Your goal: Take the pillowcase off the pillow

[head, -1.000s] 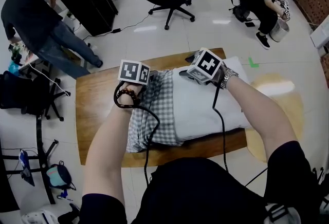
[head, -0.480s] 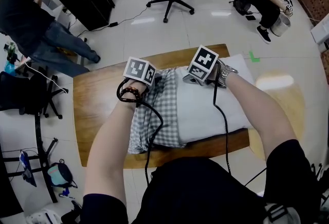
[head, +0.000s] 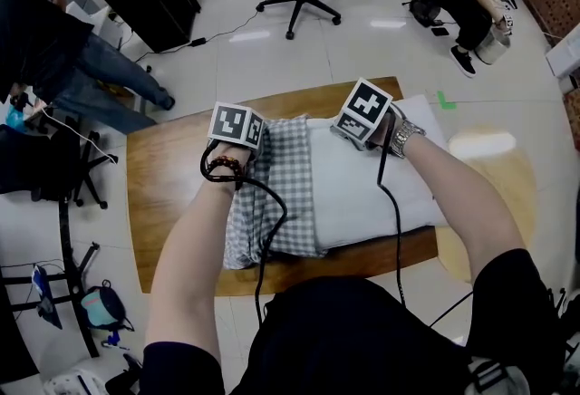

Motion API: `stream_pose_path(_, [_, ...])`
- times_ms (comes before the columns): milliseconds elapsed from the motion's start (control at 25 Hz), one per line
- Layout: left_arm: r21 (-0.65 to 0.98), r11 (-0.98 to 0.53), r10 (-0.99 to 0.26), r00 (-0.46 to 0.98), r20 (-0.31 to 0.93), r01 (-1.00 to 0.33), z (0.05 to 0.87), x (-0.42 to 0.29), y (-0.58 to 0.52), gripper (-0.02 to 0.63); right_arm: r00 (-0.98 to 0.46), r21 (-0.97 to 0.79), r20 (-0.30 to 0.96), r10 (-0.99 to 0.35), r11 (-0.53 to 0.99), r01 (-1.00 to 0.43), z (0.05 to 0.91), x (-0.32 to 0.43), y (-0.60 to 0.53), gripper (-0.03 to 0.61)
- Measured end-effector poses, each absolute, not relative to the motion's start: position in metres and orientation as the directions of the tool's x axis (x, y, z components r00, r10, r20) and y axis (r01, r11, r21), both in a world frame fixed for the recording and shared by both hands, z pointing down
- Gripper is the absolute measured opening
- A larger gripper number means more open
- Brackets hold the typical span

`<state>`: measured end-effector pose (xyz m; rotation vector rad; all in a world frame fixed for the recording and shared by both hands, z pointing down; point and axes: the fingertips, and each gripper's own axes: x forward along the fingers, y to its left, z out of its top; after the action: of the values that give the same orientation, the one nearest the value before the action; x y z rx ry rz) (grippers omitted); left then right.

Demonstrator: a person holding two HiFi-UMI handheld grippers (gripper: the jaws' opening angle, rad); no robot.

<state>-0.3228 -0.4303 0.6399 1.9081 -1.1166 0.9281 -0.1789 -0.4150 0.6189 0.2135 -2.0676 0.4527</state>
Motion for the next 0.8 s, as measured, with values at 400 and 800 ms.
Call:
stream_pose_path(400, [0.197, -0.276, -0.469, 0.311, 0.826, -0.941, 0.62, -0.352, -0.418, 0.015, -0.479, -0.15, 0.876, -0.052, 0.915, -0.374, 0.594, -0.154, -0.407, 0.011])
stream_pose_path(800, [0.179, -0.188, -0.507, 0.251, 0.824, -0.966, 0.617, -0.376, -0.407, 0.012, -0.457, -0.117, 0.885, -0.088, 0.909, -0.401, 0.59, -0.129, -0.407, 0.011])
